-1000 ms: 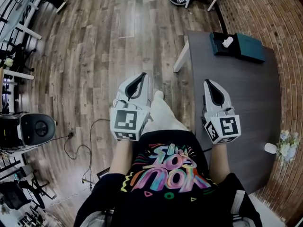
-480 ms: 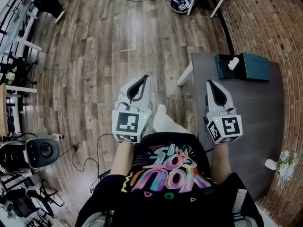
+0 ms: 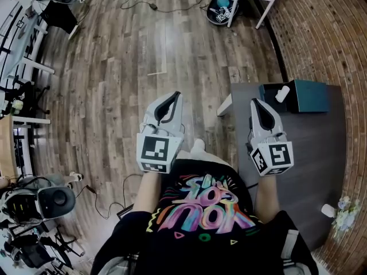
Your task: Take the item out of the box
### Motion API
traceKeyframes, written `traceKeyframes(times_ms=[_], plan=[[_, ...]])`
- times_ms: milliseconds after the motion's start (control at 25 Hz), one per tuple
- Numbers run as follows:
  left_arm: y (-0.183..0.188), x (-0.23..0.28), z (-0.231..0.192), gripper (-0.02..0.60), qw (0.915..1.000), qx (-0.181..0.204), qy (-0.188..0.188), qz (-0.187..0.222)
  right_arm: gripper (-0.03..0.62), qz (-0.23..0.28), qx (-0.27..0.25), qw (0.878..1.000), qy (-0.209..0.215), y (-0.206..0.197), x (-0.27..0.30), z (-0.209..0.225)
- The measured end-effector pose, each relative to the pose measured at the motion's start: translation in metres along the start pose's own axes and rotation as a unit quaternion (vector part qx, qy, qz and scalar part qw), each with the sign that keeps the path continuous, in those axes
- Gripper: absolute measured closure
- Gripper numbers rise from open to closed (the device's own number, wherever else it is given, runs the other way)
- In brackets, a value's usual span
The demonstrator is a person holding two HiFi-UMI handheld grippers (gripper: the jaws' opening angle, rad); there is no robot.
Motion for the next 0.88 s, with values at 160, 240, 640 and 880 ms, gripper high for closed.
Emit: traceKeyframes(times_ms=[160,240,640,880], plan=[[0.006,0.014,-0.002,0.580,1.0000,0.007,-0.001,0.001,0.592,0.005,0.005,1.000,-0.008,0.000,0.007,0.012],[0.009,0.021,-0.003,0.580,0.9999,0.012,-0.005,0.000,0.592,0.008,0.009,1.000,-0.015,0.000,0.008,0.017],[0.030,0.095,0.007,0.580,0.9965,0.039,-0.073,0.009,0.592,0.013,0.018,0.996,-0.081,0.001,0.013,0.059],[0.052,0.174,0.025,0.580,0.9850,0.055,-0.163,0.015,0.594,0.013,0.035,0.987,-0.158,0.003,0.019,0.092]])
Point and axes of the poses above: the fingertips, and each gripper's own axes: x forward along the fingers, z to its right, y out of its top, the point moved 7 cm from there along -x, backward along the fingers, and after that the axes turned 4 degrees about y, right-handed, at the moved point
